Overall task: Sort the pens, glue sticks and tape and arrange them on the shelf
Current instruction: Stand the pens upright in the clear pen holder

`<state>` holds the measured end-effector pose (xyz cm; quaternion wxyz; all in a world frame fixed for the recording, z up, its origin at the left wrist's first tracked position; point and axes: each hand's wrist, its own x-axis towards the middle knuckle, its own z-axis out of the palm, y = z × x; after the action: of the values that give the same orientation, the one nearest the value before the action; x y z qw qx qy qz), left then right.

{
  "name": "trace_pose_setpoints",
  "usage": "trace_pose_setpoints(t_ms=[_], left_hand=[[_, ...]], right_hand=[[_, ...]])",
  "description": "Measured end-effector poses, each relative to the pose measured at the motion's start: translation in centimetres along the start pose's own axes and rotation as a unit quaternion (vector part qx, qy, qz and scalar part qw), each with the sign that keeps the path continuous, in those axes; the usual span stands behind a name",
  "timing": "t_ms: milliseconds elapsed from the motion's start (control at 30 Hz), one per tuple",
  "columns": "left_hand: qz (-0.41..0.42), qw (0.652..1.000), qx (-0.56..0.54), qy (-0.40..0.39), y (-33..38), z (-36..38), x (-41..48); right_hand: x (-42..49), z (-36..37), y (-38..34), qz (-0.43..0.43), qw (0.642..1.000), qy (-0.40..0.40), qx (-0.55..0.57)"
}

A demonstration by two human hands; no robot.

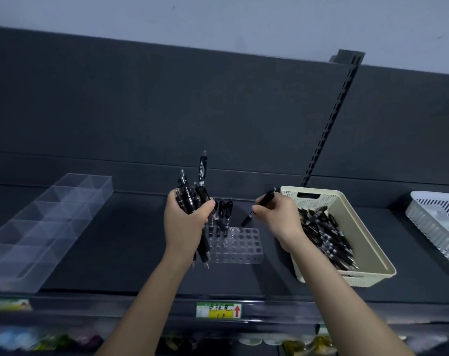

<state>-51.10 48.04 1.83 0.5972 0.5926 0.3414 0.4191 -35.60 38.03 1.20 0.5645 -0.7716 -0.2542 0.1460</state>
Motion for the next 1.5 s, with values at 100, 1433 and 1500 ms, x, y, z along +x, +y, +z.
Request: trace_pose_setpoints(t_ms=[100, 1433, 1500], left_hand=[[0.002, 1.000, 0.014, -0.003, -0.4, -1.7, 0.1], [-0.026, 0.997, 0.020, -0.077, -2.0, 3.2, -0.5], [-0.035, 0.996, 0.021, -0.075, -2.3, 2.6, -0.5]], right_hand=[[0.4, 1.3, -0.1, -0.029, 0.996, 0.008, -0.085], [-2.8, 0.9, 2.8, -0.093, 0.983, -0.106, -0.119], [-2.0, 0.1, 3.4, -0.082, 0.986, -0.047, -0.134]])
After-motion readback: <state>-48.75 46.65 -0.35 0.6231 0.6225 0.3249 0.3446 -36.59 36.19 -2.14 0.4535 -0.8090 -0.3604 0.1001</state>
